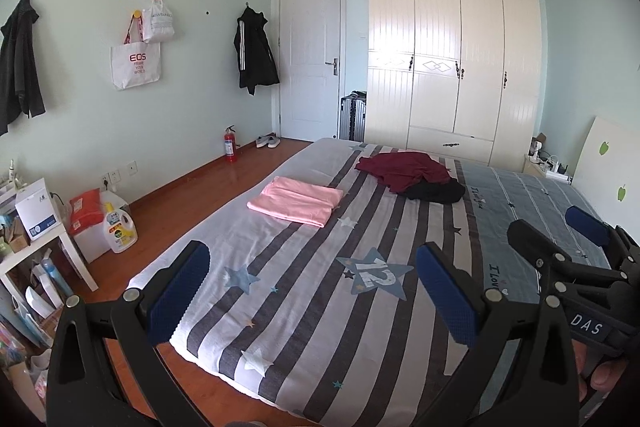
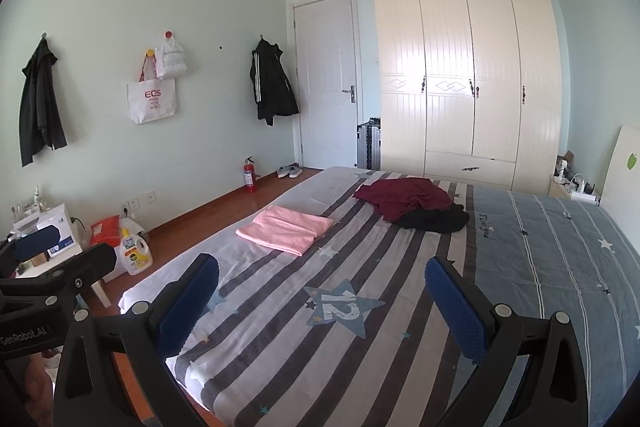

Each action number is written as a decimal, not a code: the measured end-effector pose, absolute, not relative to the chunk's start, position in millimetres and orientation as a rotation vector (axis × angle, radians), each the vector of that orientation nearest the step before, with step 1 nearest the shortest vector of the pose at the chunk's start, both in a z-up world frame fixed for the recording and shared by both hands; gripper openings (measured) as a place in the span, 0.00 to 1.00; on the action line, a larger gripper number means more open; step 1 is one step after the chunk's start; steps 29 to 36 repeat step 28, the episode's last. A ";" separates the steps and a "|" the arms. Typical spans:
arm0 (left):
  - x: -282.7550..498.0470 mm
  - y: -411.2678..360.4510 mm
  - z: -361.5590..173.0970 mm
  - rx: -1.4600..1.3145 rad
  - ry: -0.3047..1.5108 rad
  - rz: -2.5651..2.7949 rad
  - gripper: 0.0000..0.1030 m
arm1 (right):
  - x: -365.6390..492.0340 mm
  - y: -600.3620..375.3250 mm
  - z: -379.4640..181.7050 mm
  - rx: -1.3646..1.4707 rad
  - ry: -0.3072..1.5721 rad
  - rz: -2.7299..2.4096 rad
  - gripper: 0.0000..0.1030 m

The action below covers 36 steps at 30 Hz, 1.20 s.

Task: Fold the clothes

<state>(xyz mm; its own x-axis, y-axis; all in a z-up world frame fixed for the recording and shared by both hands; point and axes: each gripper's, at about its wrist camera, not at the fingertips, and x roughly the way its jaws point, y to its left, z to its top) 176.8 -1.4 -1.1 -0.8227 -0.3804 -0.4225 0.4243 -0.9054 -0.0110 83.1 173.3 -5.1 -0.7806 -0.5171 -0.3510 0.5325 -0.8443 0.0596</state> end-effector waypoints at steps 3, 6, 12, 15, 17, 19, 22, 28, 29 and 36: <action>177.1 -1.8 -3.1 0.584 0.136 -2.639 0.99 | 81.5 172.5 -6.7 0.489 0.055 -2.529 0.99; 176.2 -2.5 -4.8 0.581 0.136 -2.635 0.99 | 80.1 172.3 -8.9 0.498 0.051 -2.525 0.99; 173.9 -3.0 -7.8 0.588 0.133 -2.631 0.99 | 80.1 173.0 -9.5 0.497 0.048 -2.528 0.99; 174.6 -2.0 -7.6 0.579 0.134 -2.628 0.99 | 80.6 173.0 -9.7 0.495 0.049 -2.527 0.99; 174.7 -2.5 -7.7 0.574 0.135 -2.627 0.99 | 81.2 172.4 -10.1 0.495 0.050 -2.526 0.99; 174.8 -3.0 -7.9 0.573 0.134 -2.626 0.99 | 80.9 172.0 -10.9 0.497 0.049 -2.525 0.99; 175.5 -3.8 -7.8 0.570 0.134 -2.627 0.99 | 80.3 172.0 -11.3 0.500 0.048 -2.526 0.99; 177.2 -2.8 -7.2 0.555 0.118 -2.625 0.99 | 82.8 174.5 -9.9 0.492 0.050 -2.526 0.99; 177.2 -2.8 -7.2 0.555 0.118 -2.625 0.99 | 82.8 174.5 -9.9 0.492 0.050 -2.526 0.99; 177.2 -2.8 -7.2 0.555 0.118 -2.625 0.99 | 82.8 174.5 -9.9 0.492 0.050 -2.526 0.99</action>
